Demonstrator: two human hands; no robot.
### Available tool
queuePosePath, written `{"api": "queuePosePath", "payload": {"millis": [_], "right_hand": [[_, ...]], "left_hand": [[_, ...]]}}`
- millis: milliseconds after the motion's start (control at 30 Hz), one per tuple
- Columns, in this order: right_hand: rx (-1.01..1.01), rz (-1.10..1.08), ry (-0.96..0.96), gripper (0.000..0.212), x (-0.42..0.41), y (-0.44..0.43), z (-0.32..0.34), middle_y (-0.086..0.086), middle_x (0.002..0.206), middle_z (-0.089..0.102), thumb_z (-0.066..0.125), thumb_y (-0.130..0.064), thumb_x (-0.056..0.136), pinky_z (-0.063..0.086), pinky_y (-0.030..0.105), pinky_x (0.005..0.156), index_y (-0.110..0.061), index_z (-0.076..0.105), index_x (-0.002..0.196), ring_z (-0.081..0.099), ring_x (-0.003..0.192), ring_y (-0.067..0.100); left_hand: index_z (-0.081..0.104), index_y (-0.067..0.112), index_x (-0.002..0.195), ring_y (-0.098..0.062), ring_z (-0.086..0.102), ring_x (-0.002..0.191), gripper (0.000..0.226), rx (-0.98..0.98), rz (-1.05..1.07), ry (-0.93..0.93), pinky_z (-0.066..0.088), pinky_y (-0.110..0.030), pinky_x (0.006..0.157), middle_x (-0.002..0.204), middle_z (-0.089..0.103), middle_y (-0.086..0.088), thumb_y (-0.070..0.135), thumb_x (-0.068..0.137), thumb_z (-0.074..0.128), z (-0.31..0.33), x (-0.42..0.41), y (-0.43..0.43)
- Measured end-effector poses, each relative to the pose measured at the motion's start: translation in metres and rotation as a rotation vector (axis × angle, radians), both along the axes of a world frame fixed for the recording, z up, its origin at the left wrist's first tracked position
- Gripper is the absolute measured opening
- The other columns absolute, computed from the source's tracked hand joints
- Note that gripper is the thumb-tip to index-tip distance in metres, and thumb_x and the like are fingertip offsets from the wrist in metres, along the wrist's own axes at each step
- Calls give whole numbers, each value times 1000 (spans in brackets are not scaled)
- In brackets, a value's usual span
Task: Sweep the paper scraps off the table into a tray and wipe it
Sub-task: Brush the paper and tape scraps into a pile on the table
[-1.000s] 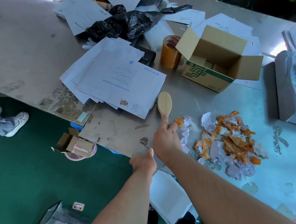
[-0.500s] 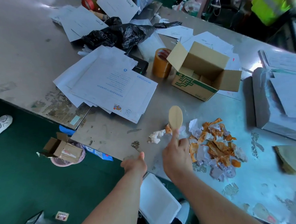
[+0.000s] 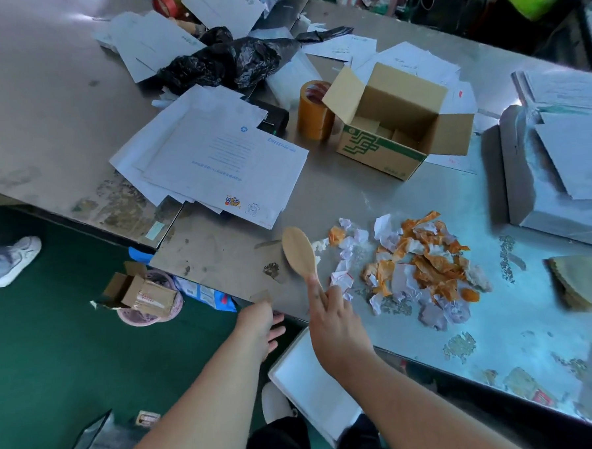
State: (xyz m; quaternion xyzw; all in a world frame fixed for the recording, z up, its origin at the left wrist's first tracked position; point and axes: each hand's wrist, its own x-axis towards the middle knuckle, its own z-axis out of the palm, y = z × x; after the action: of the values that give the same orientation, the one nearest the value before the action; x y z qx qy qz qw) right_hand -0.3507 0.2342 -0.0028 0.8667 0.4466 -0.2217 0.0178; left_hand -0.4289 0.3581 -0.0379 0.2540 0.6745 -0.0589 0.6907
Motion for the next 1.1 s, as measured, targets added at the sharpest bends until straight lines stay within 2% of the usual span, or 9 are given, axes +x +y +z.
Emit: {"api": "queuePosePath", "payload": {"millis": [100,200,400,533,700,800,867,967,1100], "right_hand": [[-24,-47,-5,86,11,-10,0,16,138,27,42,-8,98,50,40,93,-13,-19,158,50,109,32],[-24,-82,-19,88,22,-20,1,18,139,27,44,-9,98,51,38,91,-13,-19,159,52,111,32],[-42,-177,-24,87,50,-45,13,21,148,23,42,-3,96,48,40,98,-10,-18,159,49,120,35],[25,-147,-50,89,61,-67,18,18,139,31,45,-2,94,50,41,90,-10,-15,160,53,110,34],[114,79,-134,95,55,-93,12,18,111,56,73,-8,74,54,38,61,-2,28,157,60,77,30],[135,241,-143,99,51,-101,6,14,100,55,77,-14,65,52,35,55,-3,34,154,56,68,26],[99,310,-92,103,52,-103,10,12,101,53,75,-17,67,51,34,59,-4,24,155,54,71,25],[81,394,-11,89,60,-117,8,18,129,37,45,-11,94,46,42,90,-8,-19,157,48,105,33],[78,347,-20,90,85,-138,-3,18,139,34,40,-11,96,43,44,98,-13,-33,149,46,114,35]], "left_hand": [[62,14,127,-24,68,105,29,-32,71,-21,49,-43,101,114,75,-2,20,104,45,-5,-3,-23],[65,17,121,-22,70,99,28,-61,66,-44,53,-35,83,112,77,-2,14,101,45,-10,-3,-47],[65,19,99,-19,70,93,25,-67,-32,-18,51,-35,89,98,74,2,12,100,41,-10,6,-77],[66,16,112,-19,69,92,29,-47,-77,36,49,-34,84,103,74,0,10,101,40,-11,16,-87],[65,13,132,-22,69,102,40,-51,-104,121,49,-35,89,119,73,-4,14,104,36,-17,30,-102],[57,17,143,-21,67,108,45,-50,-129,150,49,-34,101,133,68,-4,17,106,31,-21,36,-112],[56,17,144,-20,67,105,46,-39,-124,181,49,-34,105,139,66,-4,18,106,31,-20,38,-120],[61,14,138,-22,70,107,42,-30,-86,212,50,-34,96,134,69,-7,18,105,36,-21,37,-131],[65,11,131,-25,71,105,37,-42,-8,215,47,-33,87,125,73,-8,16,103,41,-18,44,-148]]}}
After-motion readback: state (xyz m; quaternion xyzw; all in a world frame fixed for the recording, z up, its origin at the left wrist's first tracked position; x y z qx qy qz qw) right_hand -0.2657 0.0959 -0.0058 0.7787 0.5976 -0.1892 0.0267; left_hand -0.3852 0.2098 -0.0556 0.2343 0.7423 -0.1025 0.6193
